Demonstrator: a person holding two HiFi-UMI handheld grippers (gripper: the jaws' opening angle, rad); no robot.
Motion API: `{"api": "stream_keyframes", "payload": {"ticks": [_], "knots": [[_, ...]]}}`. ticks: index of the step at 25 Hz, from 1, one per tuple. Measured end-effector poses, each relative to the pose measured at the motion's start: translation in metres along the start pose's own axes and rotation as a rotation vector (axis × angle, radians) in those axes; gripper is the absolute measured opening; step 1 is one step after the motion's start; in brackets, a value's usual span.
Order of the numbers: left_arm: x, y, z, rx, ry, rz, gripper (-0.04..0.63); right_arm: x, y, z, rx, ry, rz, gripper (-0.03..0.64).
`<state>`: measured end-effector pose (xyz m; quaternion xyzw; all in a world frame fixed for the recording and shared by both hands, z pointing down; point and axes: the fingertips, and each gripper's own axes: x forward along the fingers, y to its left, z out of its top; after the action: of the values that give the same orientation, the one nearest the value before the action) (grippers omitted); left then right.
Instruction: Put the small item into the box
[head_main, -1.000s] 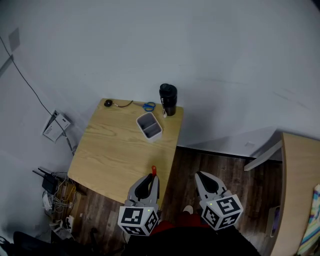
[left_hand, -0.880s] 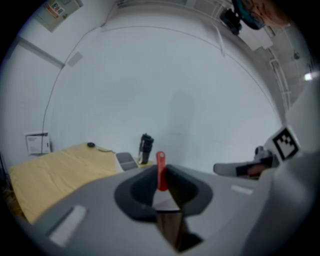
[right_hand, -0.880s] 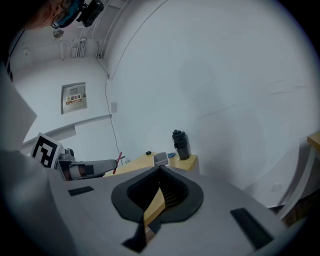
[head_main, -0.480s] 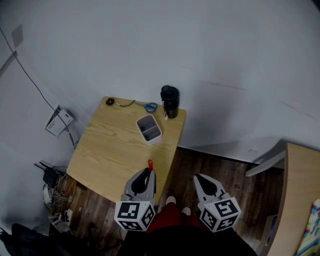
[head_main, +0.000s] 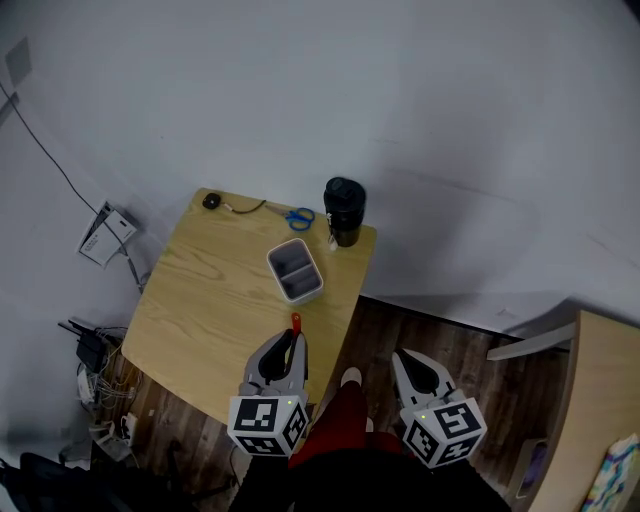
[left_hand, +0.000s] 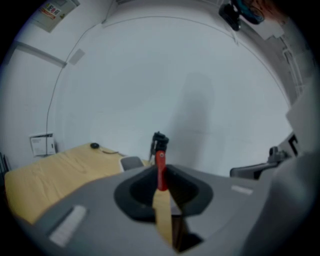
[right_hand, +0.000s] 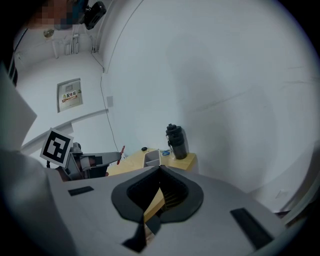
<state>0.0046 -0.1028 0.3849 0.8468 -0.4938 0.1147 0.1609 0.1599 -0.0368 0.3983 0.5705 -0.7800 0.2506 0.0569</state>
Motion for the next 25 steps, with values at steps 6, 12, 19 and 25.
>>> {"api": "stream_keyframes", "payload": {"ticks": [6,12,19,25], "knots": [[0.036,0.021,-0.001,-0.034,0.024,0.011,0.054,0.040,-0.005,0.006,-0.002,0.047,0.025,0.008],[0.064,0.042,0.000,-0.045,0.044,0.023,0.054,0.074,-0.007,0.012,-0.018,0.086,0.048,0.008],[0.090,0.055,-0.003,-0.072,0.058,0.030,0.054,0.098,-0.016,0.018,-0.032,0.116,0.047,0.008],[0.107,0.068,0.001,-0.067,0.063,0.024,0.054,0.114,-0.015,0.020,-0.042,0.141,0.046,0.008]]}}
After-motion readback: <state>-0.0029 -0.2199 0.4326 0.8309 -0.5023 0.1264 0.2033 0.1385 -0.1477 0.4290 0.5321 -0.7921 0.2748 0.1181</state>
